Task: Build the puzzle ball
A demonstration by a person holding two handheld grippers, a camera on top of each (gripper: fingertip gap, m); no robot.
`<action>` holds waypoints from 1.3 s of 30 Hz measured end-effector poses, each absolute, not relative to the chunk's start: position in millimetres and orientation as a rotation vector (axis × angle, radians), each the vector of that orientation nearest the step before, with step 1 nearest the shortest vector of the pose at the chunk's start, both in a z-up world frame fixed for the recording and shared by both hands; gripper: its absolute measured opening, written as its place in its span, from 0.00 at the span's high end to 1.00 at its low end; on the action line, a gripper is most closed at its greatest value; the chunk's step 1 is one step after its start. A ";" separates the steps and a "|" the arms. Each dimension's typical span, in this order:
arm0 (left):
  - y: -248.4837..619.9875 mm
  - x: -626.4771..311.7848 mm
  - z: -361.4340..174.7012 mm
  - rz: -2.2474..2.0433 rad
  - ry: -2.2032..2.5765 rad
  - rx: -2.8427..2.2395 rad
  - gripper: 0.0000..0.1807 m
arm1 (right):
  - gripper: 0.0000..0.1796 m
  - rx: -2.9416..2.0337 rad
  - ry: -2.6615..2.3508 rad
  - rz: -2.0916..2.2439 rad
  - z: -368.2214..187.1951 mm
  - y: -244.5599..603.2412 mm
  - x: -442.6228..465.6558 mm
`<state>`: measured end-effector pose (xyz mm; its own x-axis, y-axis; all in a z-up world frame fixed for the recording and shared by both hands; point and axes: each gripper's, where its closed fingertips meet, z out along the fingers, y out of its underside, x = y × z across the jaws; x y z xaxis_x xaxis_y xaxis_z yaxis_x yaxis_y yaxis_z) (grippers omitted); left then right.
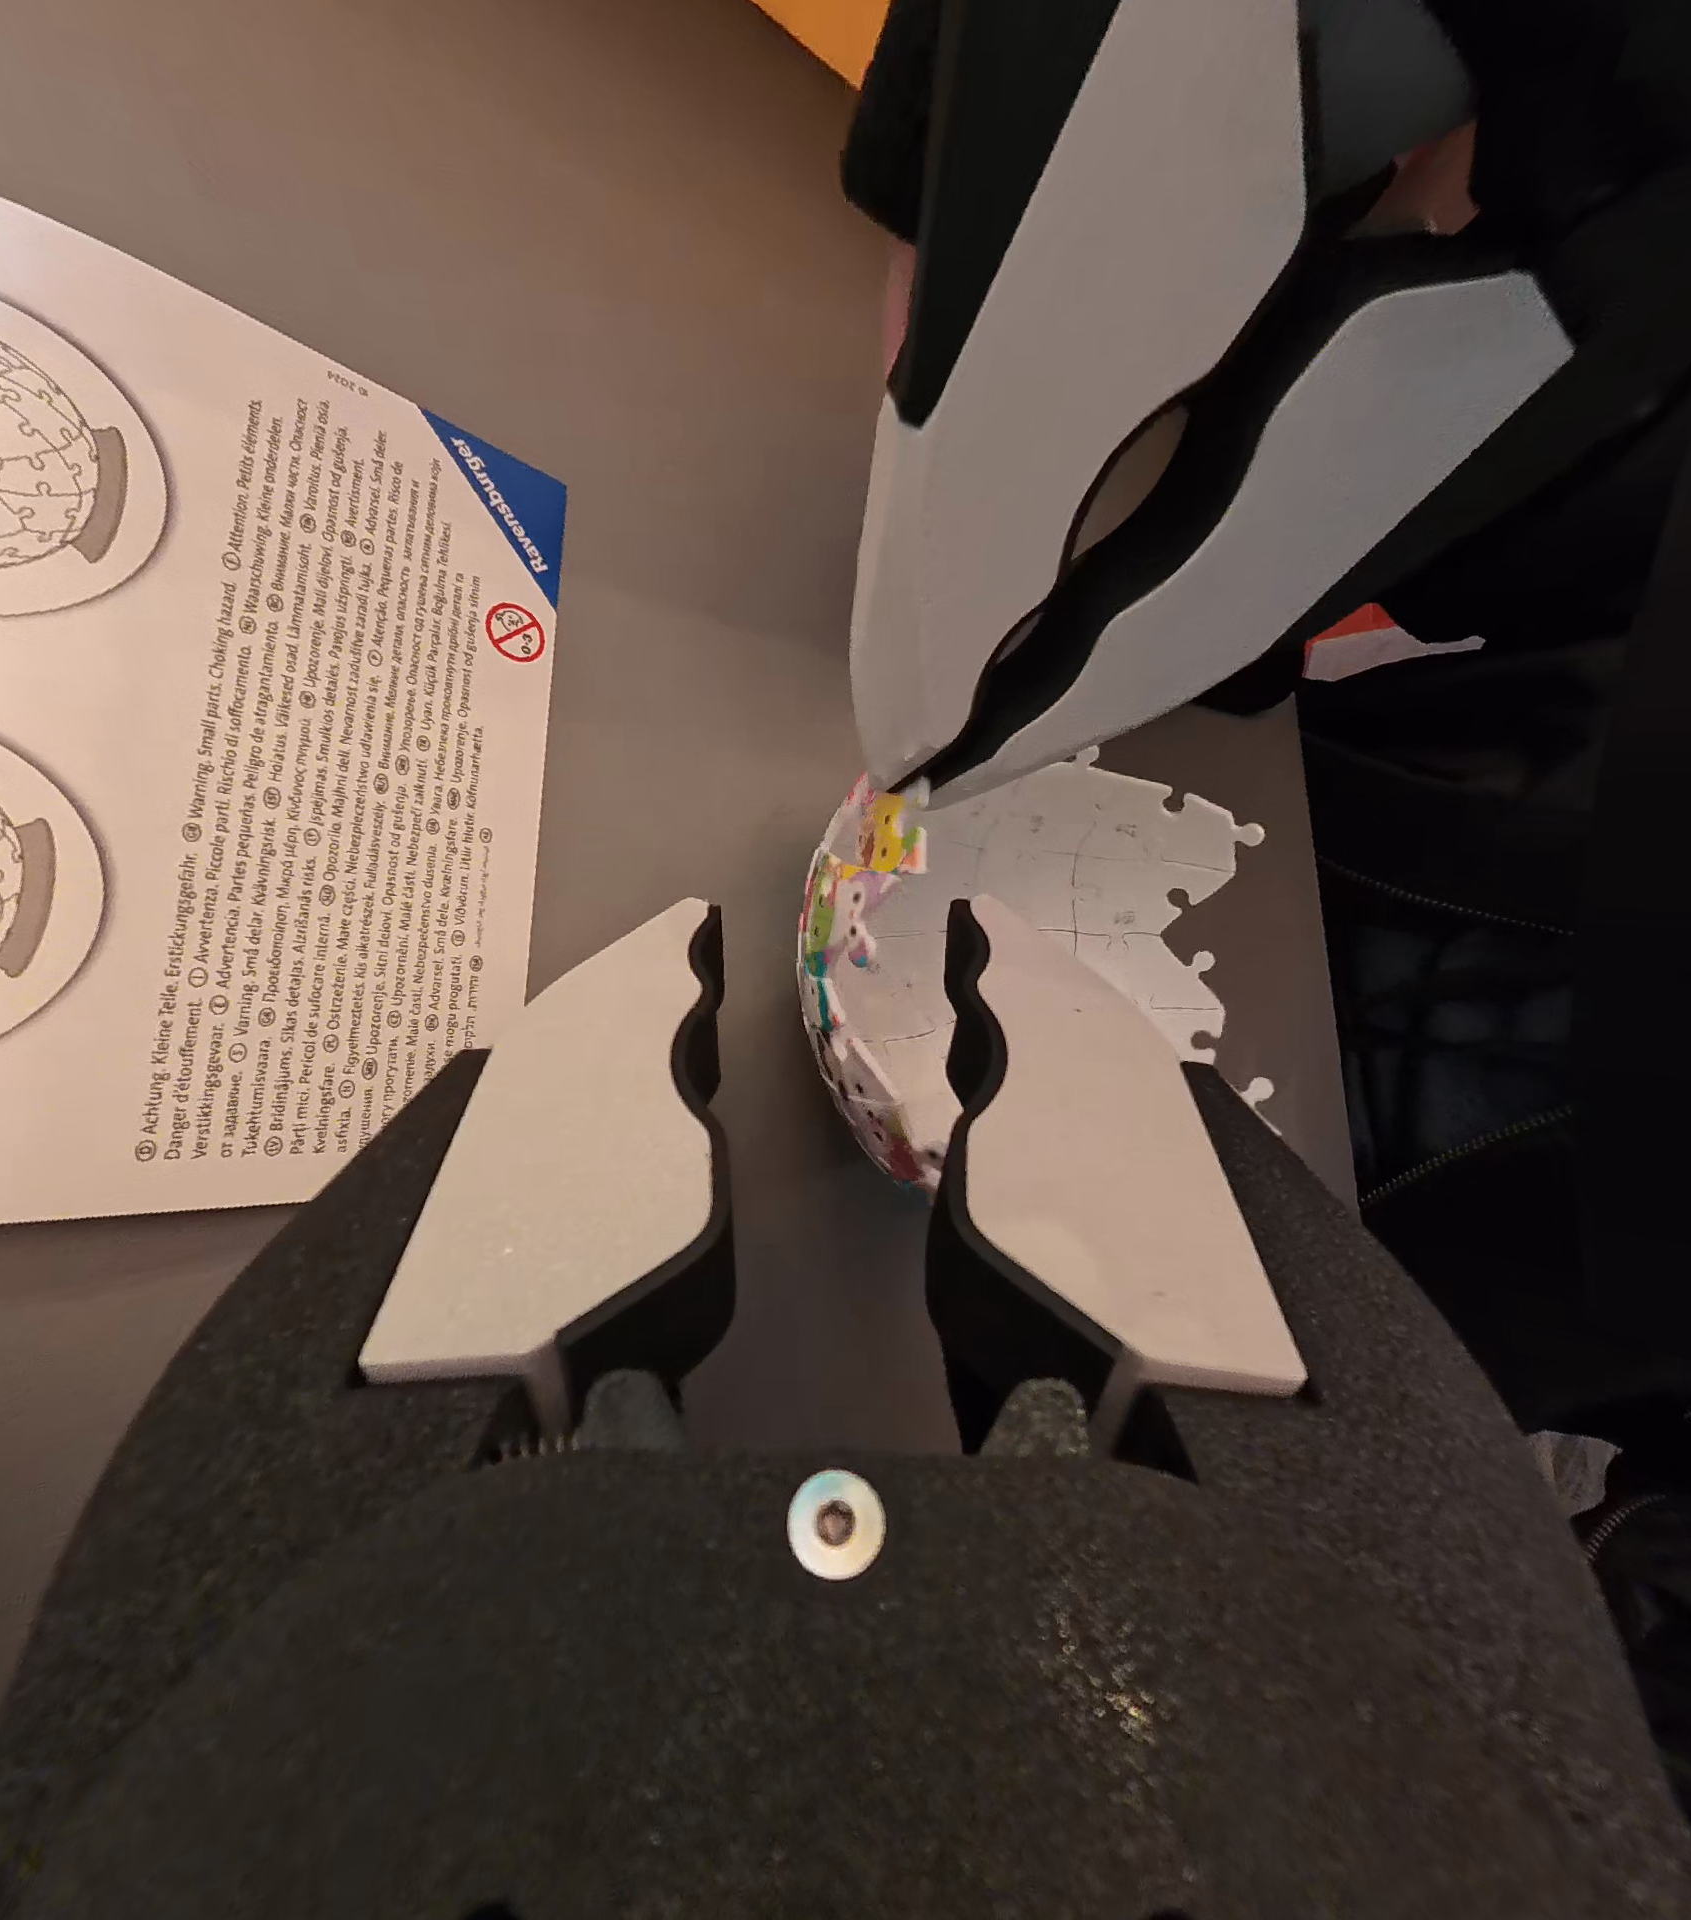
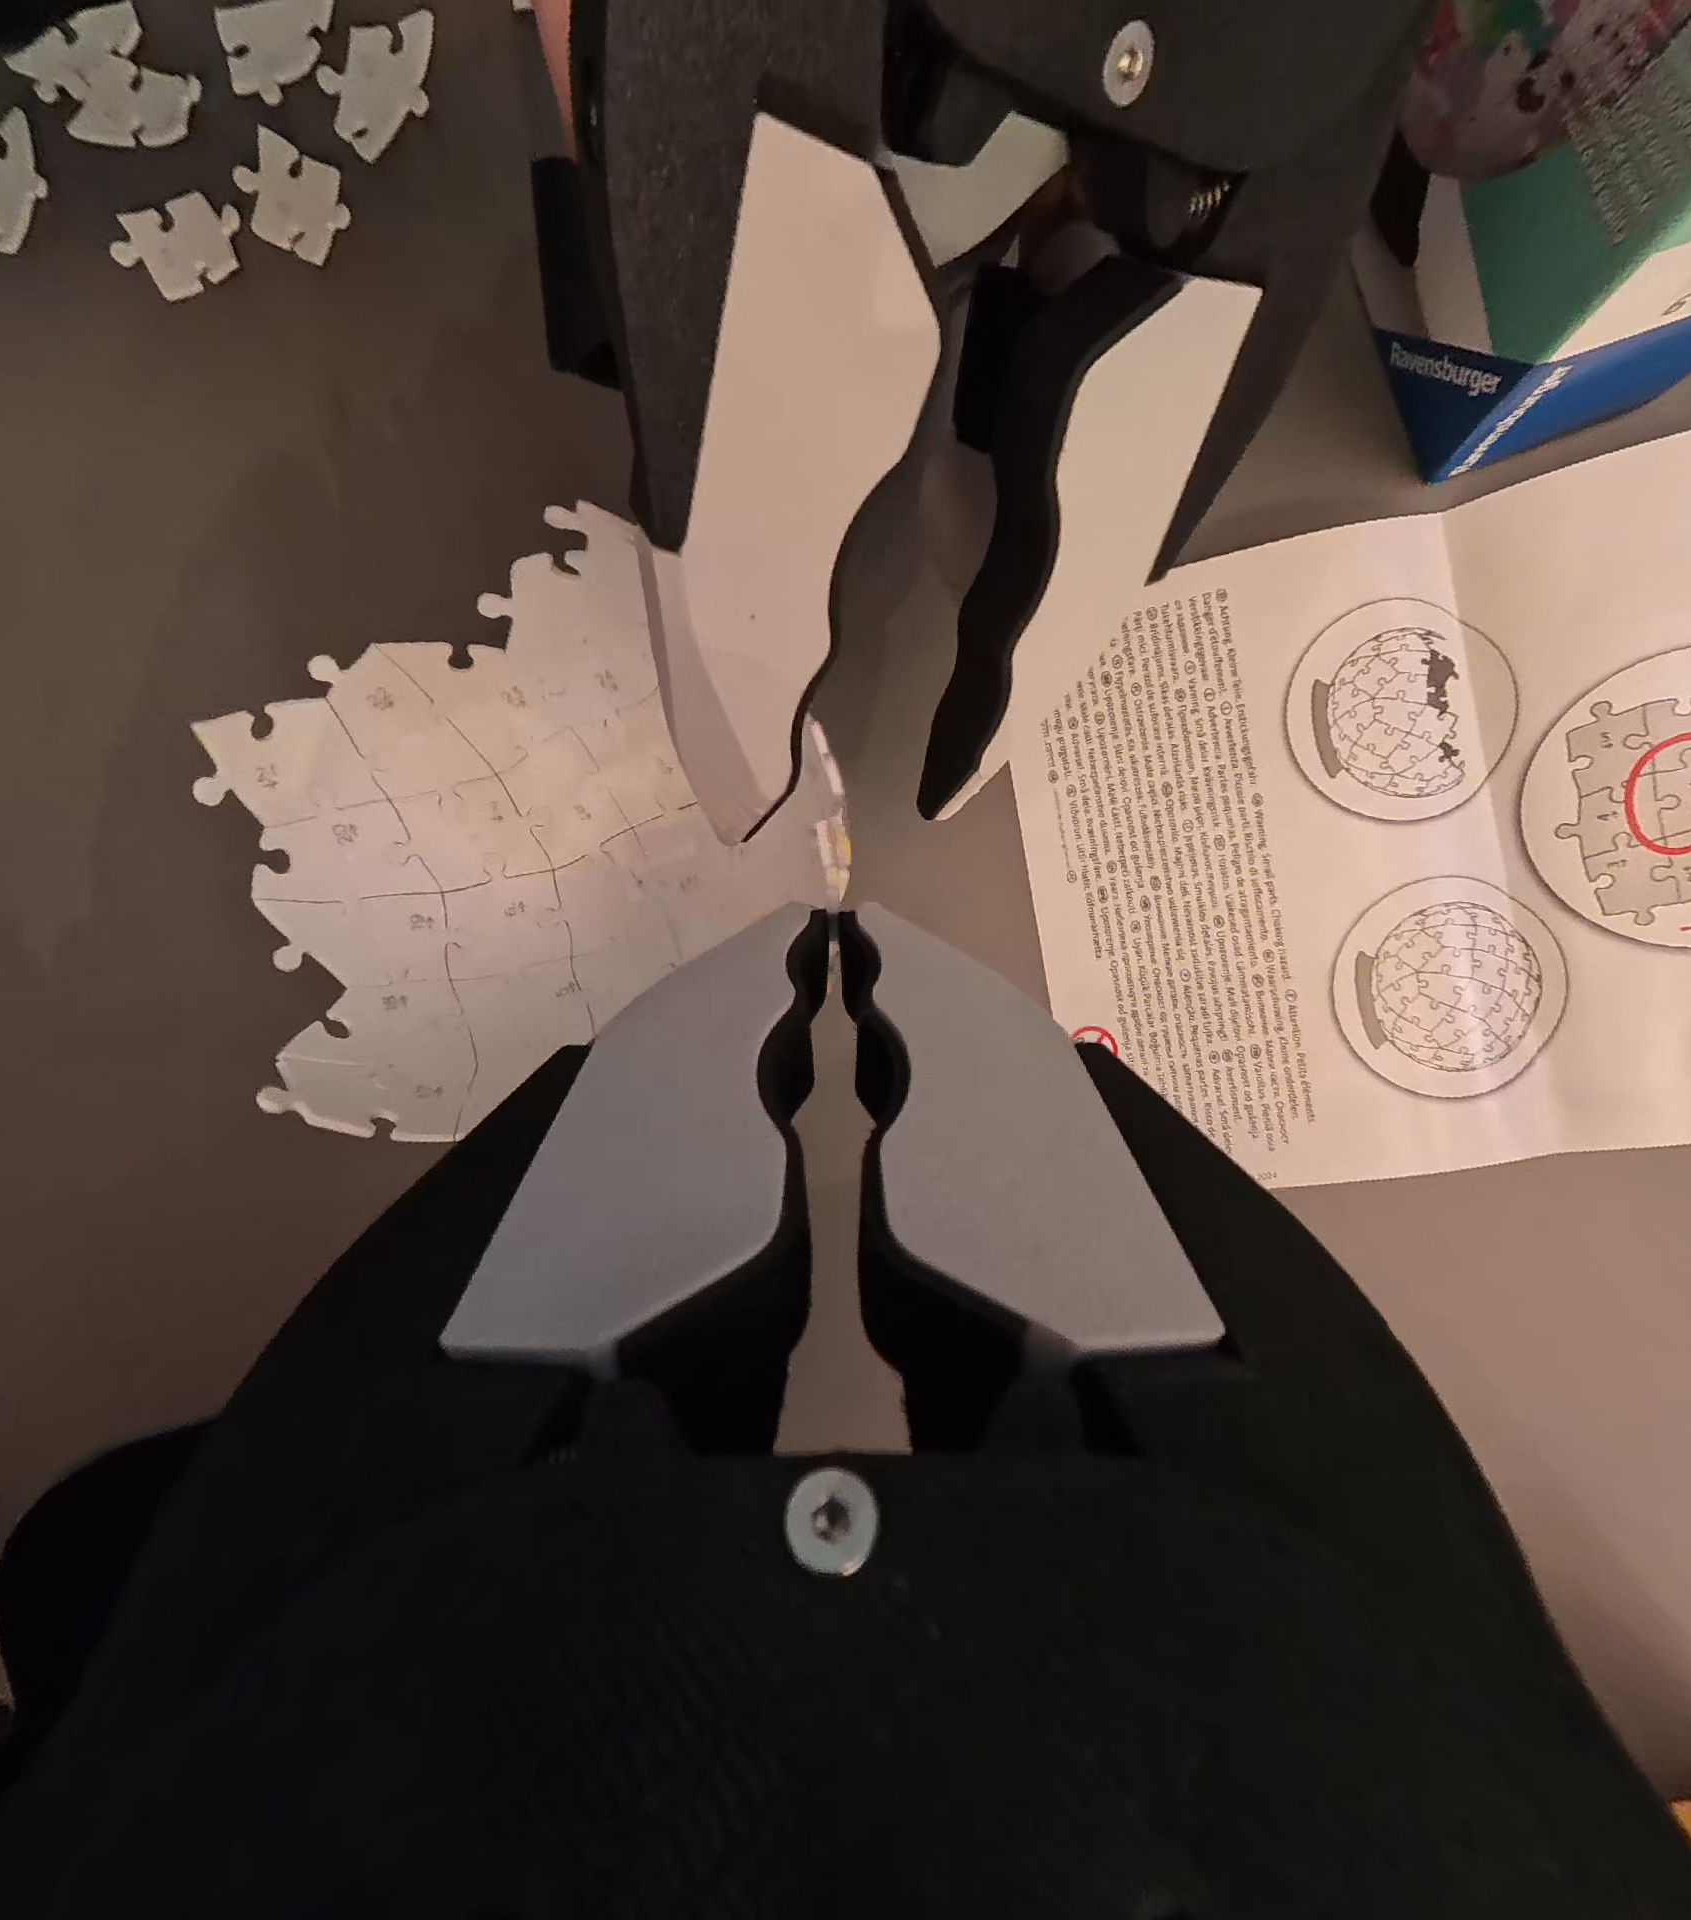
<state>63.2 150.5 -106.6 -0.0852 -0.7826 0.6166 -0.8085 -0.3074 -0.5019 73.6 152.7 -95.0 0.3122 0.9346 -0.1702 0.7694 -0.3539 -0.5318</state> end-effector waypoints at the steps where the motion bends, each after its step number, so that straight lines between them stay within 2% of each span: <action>1: 150.2 63.5 -107.1 1.378 -1.832 2.103 0.78 | 0.98 -2.235 -1.530 0.646 -95.5 152.4 73.3; 6: 150.4 66.3 -108.7 1.356 -1.842 2.099 0.80 | 0.98 -2.248 -1.530 0.604 -96.3 154.7 75.6; 14: 156.4 72.4 -110.5 1.316 -1.864 2.126 0.78 | 0.98 -2.275 -1.510 0.598 -100.2 156.0 80.0; 22: 156.2 73.4 -110.0 1.303 -1.899 2.130 0.89 | 0.98 -2.300 -1.489 0.589 -103.6 157.6 82.1; 27: 156.9 74.4 -111.0 1.281 -1.917 2.146 0.84 | 0.98 -2.313 -1.490 0.583 -104.9 156.4 82.4; 33: 154.4 75.2 -108.9 1.307 -1.946 2.122 0.94 | 0.98 -2.321 -1.480 0.580 -106.3 157.6 83.5; 39: 153.8 75.7 -109.8 1.297 -1.976 2.119 0.96 | 0.98 -2.321 -1.485 0.577 -107.4 157.3 84.4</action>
